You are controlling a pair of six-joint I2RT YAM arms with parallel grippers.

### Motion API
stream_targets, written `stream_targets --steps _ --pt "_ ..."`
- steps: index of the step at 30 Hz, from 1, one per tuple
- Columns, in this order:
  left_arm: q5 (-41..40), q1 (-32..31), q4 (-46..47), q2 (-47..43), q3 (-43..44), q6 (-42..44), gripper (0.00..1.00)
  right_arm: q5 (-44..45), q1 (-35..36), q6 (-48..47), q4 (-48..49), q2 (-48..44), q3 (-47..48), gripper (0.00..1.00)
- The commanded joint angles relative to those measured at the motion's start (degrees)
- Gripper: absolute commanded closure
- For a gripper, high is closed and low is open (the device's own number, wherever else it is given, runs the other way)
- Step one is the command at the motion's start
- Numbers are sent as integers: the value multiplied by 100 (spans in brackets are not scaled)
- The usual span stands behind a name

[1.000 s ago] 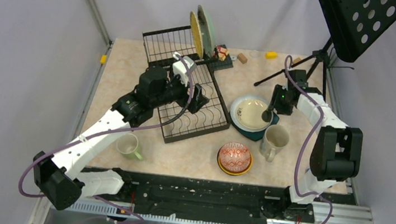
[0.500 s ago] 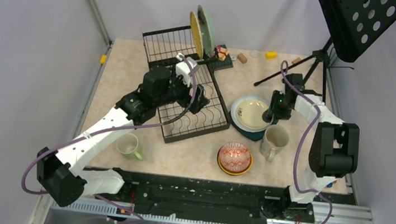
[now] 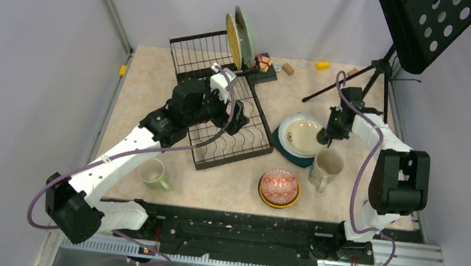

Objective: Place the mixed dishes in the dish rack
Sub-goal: Pick up the plate at the center of the board.

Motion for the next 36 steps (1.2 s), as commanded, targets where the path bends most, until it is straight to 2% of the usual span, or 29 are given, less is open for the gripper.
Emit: stream_targets --steps 1,6,9,12,18,26,31,36 --pt "200 -12 152 213 221 78 3 -47 -14 6 112 -269 67 91" --pt "610 -17 277 609 393 49 4 -129 -11 6 204 -457 22 96" --pt "667 -267 480 993 529 43 4 -376 -14 61 310 -576 -25 98" --pt "739 -546 650 1618 798 61 4 -602 -13 159 426 -650 -99 100" --pt "1116 -607 654 3027 1850 -272 4 -823 -14 399 763 -916 -448 100" --pt "991 -605 65 4745 3357 -729 5 -903 -14 668 1144 -1284 -862 100" --pt "969 -600 -309 5368 3988 -854 5 -1055 -14 651 1569 -1637 -1202 100" --pt "1134 -591 -389 5685 4180 -966 5 -1224 -11 695 2087 -1924 -1578 100"
